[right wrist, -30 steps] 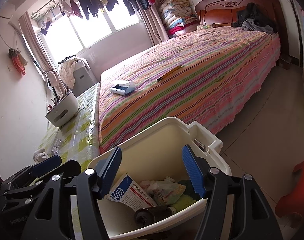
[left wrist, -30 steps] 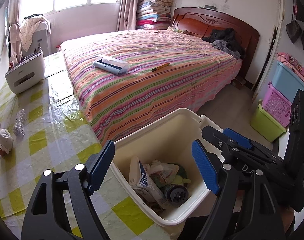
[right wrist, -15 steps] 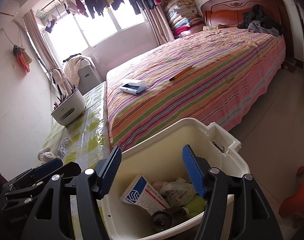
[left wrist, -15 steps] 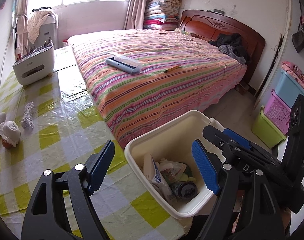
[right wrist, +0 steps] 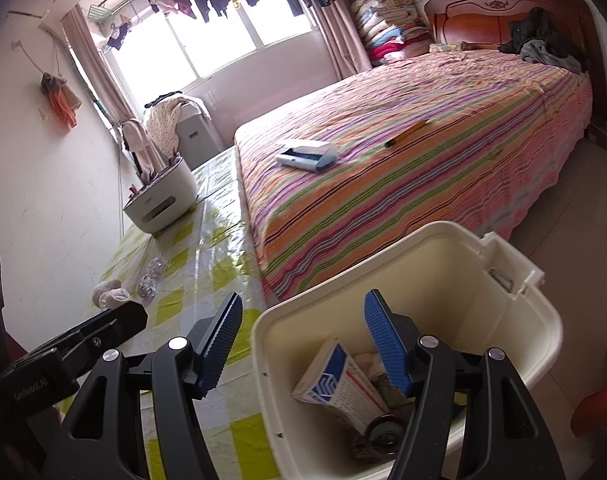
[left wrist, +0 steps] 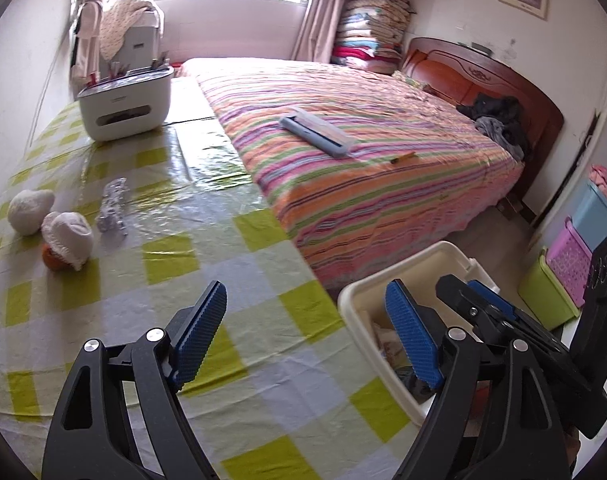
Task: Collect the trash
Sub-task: 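Withdraw both open tools from the bin back toward the table, then grasp the orange with the left tool while the right tool grasps the white knit cap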
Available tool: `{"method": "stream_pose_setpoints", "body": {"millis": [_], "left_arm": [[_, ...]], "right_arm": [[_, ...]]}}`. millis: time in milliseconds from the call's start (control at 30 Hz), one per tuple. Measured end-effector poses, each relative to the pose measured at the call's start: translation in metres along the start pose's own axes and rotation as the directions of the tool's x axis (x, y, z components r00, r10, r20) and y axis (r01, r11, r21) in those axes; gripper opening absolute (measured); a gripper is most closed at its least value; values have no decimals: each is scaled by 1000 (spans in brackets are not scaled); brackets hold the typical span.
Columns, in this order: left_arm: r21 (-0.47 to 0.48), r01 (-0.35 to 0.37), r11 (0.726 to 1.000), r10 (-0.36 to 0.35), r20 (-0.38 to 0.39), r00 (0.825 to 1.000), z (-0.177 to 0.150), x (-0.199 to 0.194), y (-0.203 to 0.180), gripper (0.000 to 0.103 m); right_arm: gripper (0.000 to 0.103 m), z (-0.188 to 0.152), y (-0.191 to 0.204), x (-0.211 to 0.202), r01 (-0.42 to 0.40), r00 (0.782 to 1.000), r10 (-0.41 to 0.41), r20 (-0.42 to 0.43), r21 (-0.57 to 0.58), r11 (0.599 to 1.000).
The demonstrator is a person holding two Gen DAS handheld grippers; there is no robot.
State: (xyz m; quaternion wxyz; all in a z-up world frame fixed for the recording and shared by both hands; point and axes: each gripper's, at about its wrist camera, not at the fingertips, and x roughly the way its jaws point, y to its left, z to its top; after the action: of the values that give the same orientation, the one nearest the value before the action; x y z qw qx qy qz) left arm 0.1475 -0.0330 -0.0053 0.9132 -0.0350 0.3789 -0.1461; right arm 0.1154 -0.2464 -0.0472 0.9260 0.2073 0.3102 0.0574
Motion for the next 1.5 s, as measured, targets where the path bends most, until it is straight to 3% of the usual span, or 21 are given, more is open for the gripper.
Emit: {"method": "stream_pose_setpoints", "body": {"millis": [333,500,767,967,1167,1300,1500], "left_arm": [[-112,-70,991,70,-8,998,2,-12,79,81],[-205,-101,974,106,13,994,8,-27,131,81],[-366,-135,921,156,28,987,20,-42,220,81],[-477,-142,868,160,-1,987,12,-41,277,81],[-535,-177,826,189,-34,981,4,-36,316,81],[-581,-173,795,187,-36,982,1,-35,336,81],[-595,-174,785,176,-55,983,1,-26,346,81]], "right_arm": [[62,-11,52,27,-55,996,51,-67,-62,997],[62,-17,75,44,-96,989,86,-116,-84,992],[62,-22,128,79,-192,965,162,-209,-137,972],[62,-28,182,108,-281,939,211,-273,-248,927],[62,-36,238,144,-347,913,225,-341,-356,868],[62,-38,262,161,-352,910,211,-357,-397,847],[62,-39,293,189,-357,909,193,-370,-452,817]]}}
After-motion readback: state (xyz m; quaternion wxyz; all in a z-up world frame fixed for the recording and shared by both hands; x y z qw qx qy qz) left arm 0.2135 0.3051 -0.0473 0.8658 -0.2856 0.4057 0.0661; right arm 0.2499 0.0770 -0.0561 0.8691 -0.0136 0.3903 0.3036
